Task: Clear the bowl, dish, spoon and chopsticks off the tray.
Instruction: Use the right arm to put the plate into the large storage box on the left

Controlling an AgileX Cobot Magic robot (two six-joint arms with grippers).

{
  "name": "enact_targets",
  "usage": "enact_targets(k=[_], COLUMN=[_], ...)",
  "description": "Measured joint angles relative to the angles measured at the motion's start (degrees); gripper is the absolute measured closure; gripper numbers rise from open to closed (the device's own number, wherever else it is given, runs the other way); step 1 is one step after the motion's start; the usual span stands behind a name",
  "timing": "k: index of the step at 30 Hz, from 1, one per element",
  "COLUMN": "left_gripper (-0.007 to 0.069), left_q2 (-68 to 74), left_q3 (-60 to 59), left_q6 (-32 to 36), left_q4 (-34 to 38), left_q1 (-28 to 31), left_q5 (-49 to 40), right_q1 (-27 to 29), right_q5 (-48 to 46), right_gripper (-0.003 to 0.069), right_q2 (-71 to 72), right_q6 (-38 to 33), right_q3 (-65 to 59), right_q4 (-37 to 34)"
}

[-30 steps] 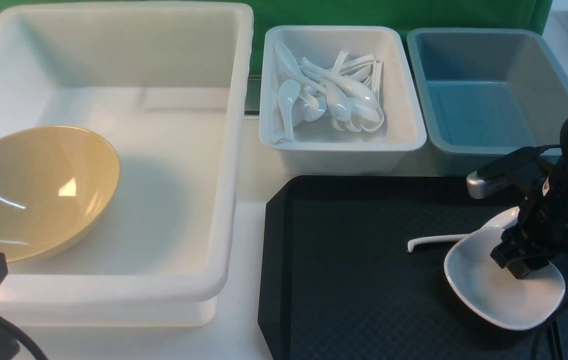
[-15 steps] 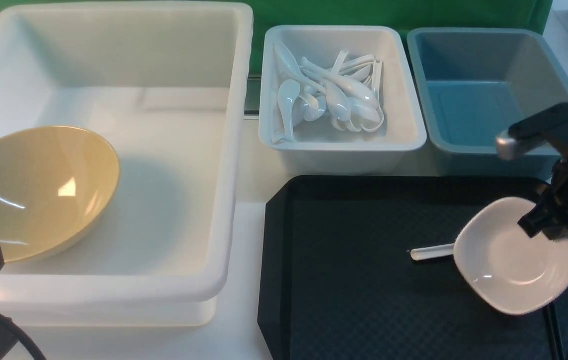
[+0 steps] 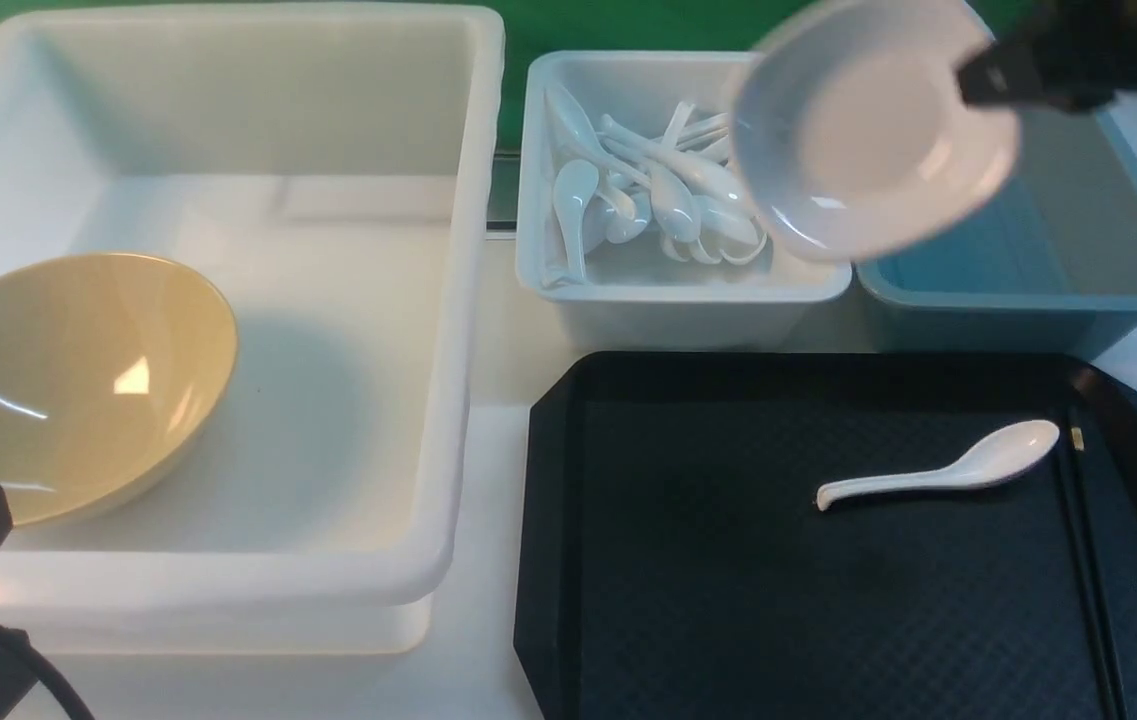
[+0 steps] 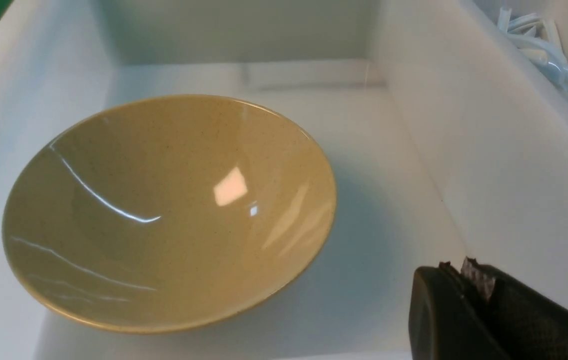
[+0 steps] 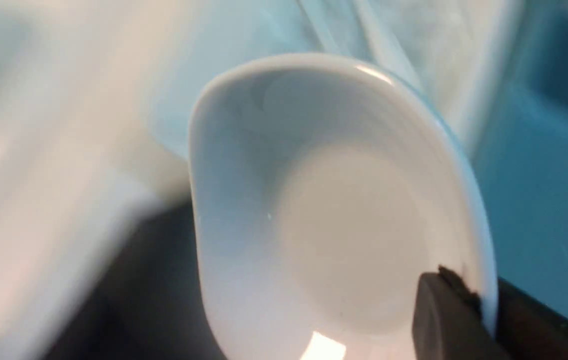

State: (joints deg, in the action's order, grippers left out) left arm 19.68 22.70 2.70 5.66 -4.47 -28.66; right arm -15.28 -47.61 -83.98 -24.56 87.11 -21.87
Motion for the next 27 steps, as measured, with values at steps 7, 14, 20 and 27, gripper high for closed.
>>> enact_targets(k=[7,14,20,27], left_gripper=[0.0613,0.0613,0.0613,0.0613], left_q2=[-0.3,-2.7,-3.9,-3.9], left_q3=[-0.1,-0.1,-0.1,-0.1], left_q6=[0.0,0.0,0.0,0.0], left_q4=[0.0,-0.2,-1.1,-1.5], left_q1=[0.0,0.0,0.0,0.0], left_q5=[0.2,0.4,0.5,0.5], right_q1=[-19.3,-27.5,-28.7,-28.8], right_q5=[-4.7,-13.5,-19.2,-20.8], right_gripper=[0.0587,0.0587,0.0587,0.0587], right_q2=[-20.2,-40.4,-49.7,-50.4], right_q6=[-5.2,-5.2,-4.4,-5.5], right_q3=[22.0,44.4,54.8,53.6], right_q4=[2.5,11.4,13.6,17.2])
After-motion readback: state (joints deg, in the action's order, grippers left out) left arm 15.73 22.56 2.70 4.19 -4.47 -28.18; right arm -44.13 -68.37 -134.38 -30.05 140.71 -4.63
